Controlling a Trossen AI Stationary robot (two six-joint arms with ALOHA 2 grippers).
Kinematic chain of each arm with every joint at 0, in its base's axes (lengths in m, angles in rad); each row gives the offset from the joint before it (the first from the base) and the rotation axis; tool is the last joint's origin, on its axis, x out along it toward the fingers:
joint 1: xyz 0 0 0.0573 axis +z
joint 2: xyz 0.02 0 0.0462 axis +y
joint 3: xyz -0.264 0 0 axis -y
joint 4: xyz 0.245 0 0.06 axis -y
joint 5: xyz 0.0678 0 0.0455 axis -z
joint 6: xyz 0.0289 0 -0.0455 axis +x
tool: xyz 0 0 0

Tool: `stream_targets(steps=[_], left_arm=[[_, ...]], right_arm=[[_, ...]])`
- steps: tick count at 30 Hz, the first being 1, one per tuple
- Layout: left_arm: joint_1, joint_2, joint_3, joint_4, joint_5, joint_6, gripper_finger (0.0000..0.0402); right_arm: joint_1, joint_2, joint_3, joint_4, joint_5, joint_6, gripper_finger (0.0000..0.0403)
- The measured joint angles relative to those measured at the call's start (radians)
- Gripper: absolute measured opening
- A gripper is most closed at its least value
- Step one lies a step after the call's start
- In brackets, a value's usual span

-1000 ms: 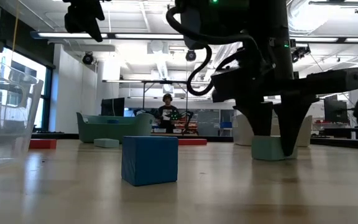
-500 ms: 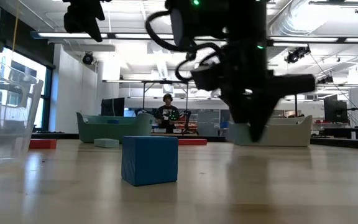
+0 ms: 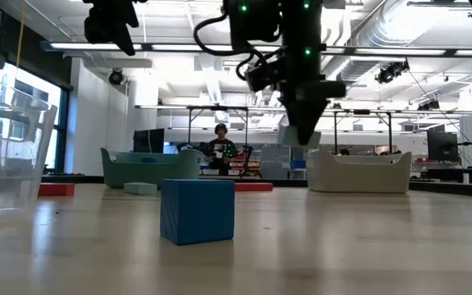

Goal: Sort & place blocks by color
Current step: Put the light blue block into the grey bin

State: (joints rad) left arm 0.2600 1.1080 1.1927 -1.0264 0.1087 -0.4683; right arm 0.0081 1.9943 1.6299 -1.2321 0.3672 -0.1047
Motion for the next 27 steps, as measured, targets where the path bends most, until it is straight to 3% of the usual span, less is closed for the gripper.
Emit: stream_targets(steps=[10,21,27], left_arm=[[0.0,0.0,0.0,0.0,0.0,0.0,0.0159],[0.0,0.0,0.0,0.0,0.0,0.0,0.0159],[0.0,0.0,0.0,0.0,0.0,0.0,0.0159]], right_arm=[[-0.289,-0.107,0.0,-0.06,-0.007,0.015,0.0108],[-0.599,-0.123,-0.015,-0.109,-0.244,-0.027,0.0108],[-0.702,-0.123,-0.083,-0.11,-0.299,-0.035,0.0108]])
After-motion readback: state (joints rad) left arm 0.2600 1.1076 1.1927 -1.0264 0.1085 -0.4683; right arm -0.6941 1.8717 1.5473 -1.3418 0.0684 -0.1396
